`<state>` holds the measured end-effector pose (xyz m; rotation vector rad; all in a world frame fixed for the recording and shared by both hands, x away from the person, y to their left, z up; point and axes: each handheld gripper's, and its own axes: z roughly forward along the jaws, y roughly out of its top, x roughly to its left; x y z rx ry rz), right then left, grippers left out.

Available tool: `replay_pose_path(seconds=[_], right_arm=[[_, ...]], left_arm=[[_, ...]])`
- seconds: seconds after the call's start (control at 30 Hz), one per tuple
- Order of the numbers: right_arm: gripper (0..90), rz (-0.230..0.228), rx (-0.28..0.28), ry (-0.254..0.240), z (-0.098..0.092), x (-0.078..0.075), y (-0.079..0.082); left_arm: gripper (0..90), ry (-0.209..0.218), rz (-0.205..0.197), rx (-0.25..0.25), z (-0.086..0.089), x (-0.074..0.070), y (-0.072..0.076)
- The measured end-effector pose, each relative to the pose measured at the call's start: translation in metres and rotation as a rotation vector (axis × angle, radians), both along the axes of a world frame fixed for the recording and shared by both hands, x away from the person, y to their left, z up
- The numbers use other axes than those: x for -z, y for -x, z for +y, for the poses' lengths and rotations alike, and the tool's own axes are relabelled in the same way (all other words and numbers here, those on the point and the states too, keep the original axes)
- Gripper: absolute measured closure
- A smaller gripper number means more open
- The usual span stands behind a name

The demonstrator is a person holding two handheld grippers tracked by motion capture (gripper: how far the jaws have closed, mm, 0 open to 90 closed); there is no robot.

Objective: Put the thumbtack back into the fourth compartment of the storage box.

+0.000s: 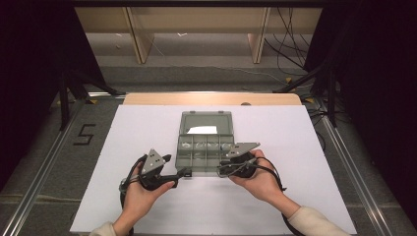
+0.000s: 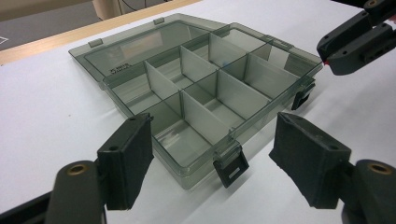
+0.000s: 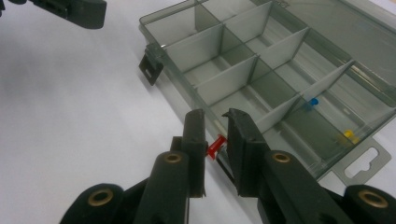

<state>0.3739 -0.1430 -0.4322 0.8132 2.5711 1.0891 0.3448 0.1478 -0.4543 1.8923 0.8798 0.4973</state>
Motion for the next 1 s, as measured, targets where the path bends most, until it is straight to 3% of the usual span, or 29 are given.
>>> replay_pose_path(seconds=[0.17,0.23,0.37,0.4,0.43,0.47,0.5,0.53,0.57,0.6,0.77,0.97,1.0], right_arm=[[78.4,0.001,0.003,-0.004,-0.002,-0.003,-0.005],[78.4,-0.021,0.013,-0.016,-0.002,-0.001,-0.007],[78.4,-0.017,0.021,-0.023,-0.002,-0.002,-0.01],[78.4,0.003,0.019,-0.016,-0.003,-0.003,-0.011],[78.4,-0.023,0.024,-0.026,-0.003,-0.002,-0.013],[78.4,0.004,0.028,-0.021,-0.003,-0.004,-0.013],[78.4,-0.011,0.034,-0.033,-0.003,-0.002,-0.015],[78.4,0.008,0.034,-0.024,-0.004,-0.004,-0.016],[78.4,0.001,0.05,-0.043,-0.003,-0.003,-0.017],[78.4,0.003,0.042,-0.028,-0.005,-0.004,-0.019],[78.4,-0.017,0.073,-0.051,-0.01,-0.005,-0.026],[78.4,-0.004,0.098,-0.049,-0.017,-0.008,-0.036],[78.4,-0.033,0.106,-0.063,-0.017,-0.006,-0.038]], left_arm=[[28.2,-0.011,-0.001,-0.002,0.0,0.0,0.0],[28.2,-0.005,-0.008,0.008,0.0,0.0,-0.001],[28.2,-0.003,0.0,-0.004,0.0,0.0,-0.001],[28.2,0.005,0.006,-0.007,0.0,0.001,0.0],[28.2,-0.007,-0.006,0.003,0.0,0.001,-0.001],[28.2,-0.004,-0.004,0.003,0.0,0.001,-0.001],[28.2,-0.005,-0.004,0.003,0.0,0.001,-0.001],[28.2,-0.005,-0.005,0.003,0.0,0.001,-0.001],[28.2,-0.005,-0.005,0.003,0.0,0.001,-0.001],[28.2,-0.004,-0.004,0.003,0.0,0.001,-0.001],[28.2,-0.008,-0.004,0.003,0.0,0.001,-0.002],[28.3,-0.005,0.005,-0.003,0.0,0.001,-0.001],[28.3,0.0,0.006,-0.004,0.0,0.001,-0.001]])
